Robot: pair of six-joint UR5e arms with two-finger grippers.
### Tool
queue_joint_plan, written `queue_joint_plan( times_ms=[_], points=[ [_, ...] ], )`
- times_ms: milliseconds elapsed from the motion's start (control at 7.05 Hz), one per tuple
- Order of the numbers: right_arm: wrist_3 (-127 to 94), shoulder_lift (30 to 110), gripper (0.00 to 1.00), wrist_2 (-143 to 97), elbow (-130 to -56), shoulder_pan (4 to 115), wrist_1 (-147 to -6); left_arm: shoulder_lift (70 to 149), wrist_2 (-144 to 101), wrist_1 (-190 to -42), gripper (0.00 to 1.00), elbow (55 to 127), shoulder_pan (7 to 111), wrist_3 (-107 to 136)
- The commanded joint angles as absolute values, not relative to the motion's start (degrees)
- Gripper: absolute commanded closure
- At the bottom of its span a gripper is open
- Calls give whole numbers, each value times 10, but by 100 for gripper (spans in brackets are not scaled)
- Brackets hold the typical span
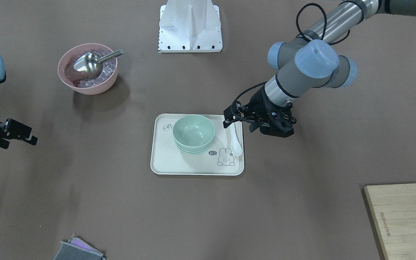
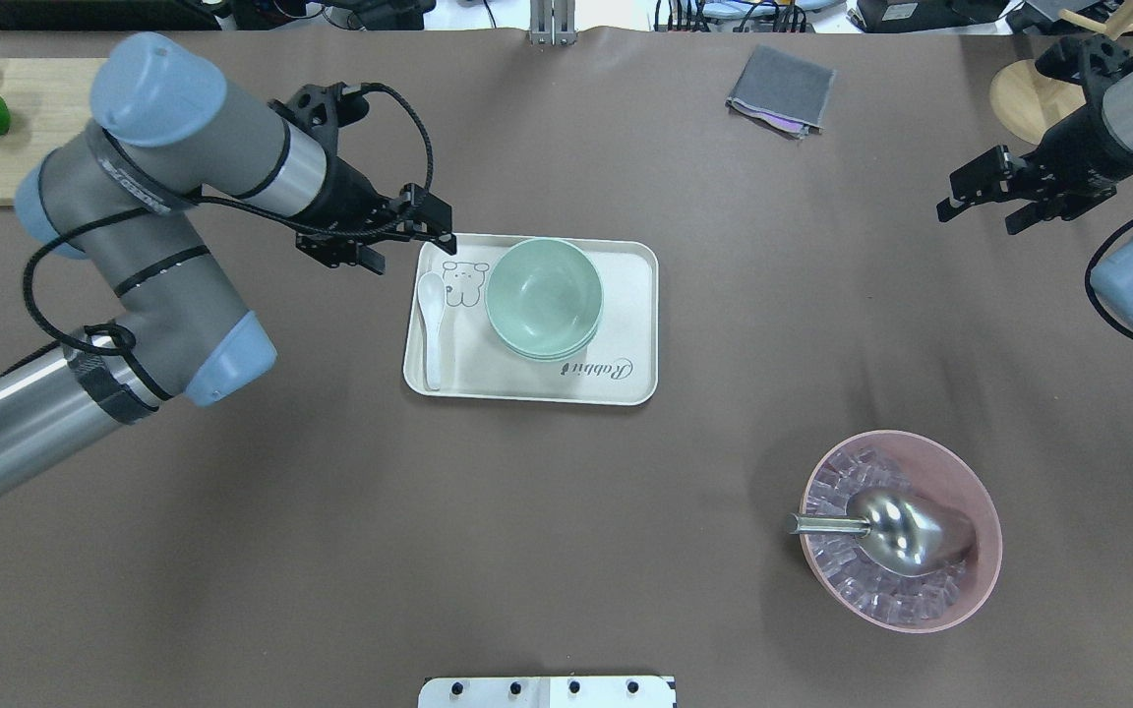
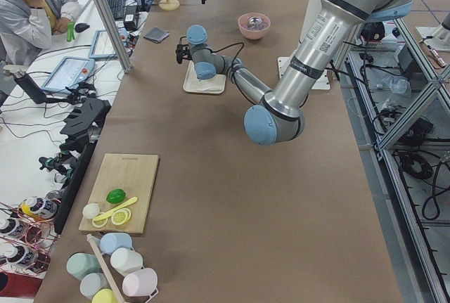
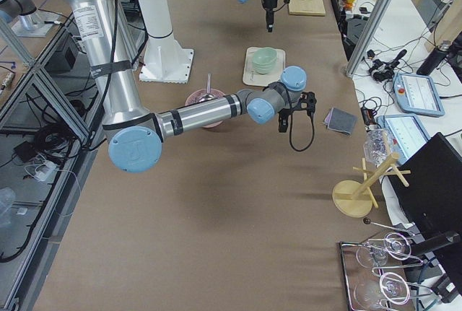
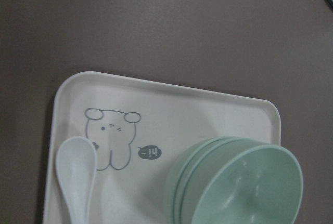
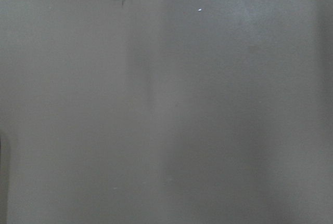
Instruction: Stack green bowls together
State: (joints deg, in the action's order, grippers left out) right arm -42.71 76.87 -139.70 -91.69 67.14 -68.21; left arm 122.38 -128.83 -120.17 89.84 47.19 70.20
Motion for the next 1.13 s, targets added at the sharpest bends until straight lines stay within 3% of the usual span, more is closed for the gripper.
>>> queue_joint_plan(
  times_ms=[0, 284, 567, 993],
  points=[
    [-301, 833, 0, -1395, -923, 719, -683, 1154, -1296, -1006, 2, 1018, 524, 502],
    [-204, 860, 0, -1389, -917, 733, -685, 1075, -1234, -953, 2, 1043, 565, 274],
    [-131, 861, 0, -1383, -895, 750, -702, 974, -1320, -928, 2, 1046, 724, 63],
    [-40, 859, 0, -1346, -884, 822, -782, 916, -1346, -928, 2, 1031, 811, 36]
  ],
)
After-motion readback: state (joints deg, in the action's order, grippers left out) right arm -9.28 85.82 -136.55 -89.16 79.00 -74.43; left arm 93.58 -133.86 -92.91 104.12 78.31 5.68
